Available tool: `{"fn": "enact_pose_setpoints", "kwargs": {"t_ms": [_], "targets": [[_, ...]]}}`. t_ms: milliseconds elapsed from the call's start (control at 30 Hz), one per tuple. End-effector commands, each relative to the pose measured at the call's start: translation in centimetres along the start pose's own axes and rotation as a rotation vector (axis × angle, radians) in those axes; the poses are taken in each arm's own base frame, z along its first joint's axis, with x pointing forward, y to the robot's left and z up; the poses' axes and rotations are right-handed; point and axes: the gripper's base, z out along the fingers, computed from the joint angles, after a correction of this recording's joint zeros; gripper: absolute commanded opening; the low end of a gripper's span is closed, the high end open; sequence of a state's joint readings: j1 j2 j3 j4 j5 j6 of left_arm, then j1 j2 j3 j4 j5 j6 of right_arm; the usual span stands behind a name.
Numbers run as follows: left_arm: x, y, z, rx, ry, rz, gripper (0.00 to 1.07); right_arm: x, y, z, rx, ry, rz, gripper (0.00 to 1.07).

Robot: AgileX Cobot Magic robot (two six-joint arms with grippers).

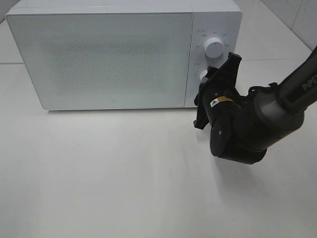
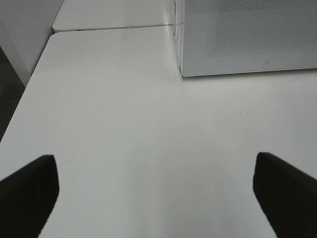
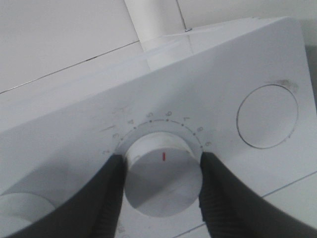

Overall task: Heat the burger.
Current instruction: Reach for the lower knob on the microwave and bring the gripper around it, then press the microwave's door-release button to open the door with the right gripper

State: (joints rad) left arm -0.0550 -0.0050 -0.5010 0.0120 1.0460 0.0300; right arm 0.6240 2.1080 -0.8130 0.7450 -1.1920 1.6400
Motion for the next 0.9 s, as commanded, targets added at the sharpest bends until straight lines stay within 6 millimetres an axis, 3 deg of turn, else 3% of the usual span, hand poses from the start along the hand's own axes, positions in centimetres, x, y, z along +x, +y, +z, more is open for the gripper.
{"fn": "enact_pose_setpoints", "kwargs": {"t_ms": [33, 167, 267, 333, 467, 567, 600, 700, 767, 900], "targets": [[0.2, 0.0, -0.2, -0.002, -0.028, -0.003, 1.0, 2.6, 1.9, 0.6, -0.127, 0.174, -0.086, 0.13], [0.2, 0.0, -0.2, -0.002, -0.028, -0.003, 1.0, 2.3, 1.9, 0.6, -0.131, 0.14, -0.076, 0.18], [0.2, 0.0, -0.2, -0.002, -0.028, -0.003, 1.0, 1.9, 2.0, 0.7, -0.134, 0.096, -0.089, 0.25], [0.2, 0.0, -0.2, -0.002, -0.028, -0.003, 1.0, 1.1, 2.0, 0.7, -0.132, 0.012, -0.12, 0.38], [0.2, 0.0, -0.2, -0.002, -0.028, -0.003, 1.0, 0.9, 2.1, 0.7, -0.132, -0.016, -0.134, 0.44], [0.2, 0.0, -0.2, -0.002, -0.028, -0.003, 1.0, 1.0, 2.1, 0.7, -0.129, -0.008, -0.146, 0.52], [0.2, 0.0, -0.2, -0.002, -0.028, -0.003, 1.0, 1.0, 1.9, 0.5, -0.124, 0.001, -0.168, 0.6], [0.2, 0.0, -0.2, -0.002, -0.028, -0.003, 1.0, 0.9, 1.9, 0.4, -0.119, 0.001, -0.179, 0.63], [0.2, 0.0, -0.2, -0.002, -0.028, -0.003, 1.0, 0.3, 1.7, -0.6, -0.075, 0.019, -0.251, 0.75], [0.2, 0.0, -0.2, -0.002, -0.028, -0.002, 1.0, 0.0, 1.6, -1.5, -0.008, 0.052, -0.331, 0.78]]}}
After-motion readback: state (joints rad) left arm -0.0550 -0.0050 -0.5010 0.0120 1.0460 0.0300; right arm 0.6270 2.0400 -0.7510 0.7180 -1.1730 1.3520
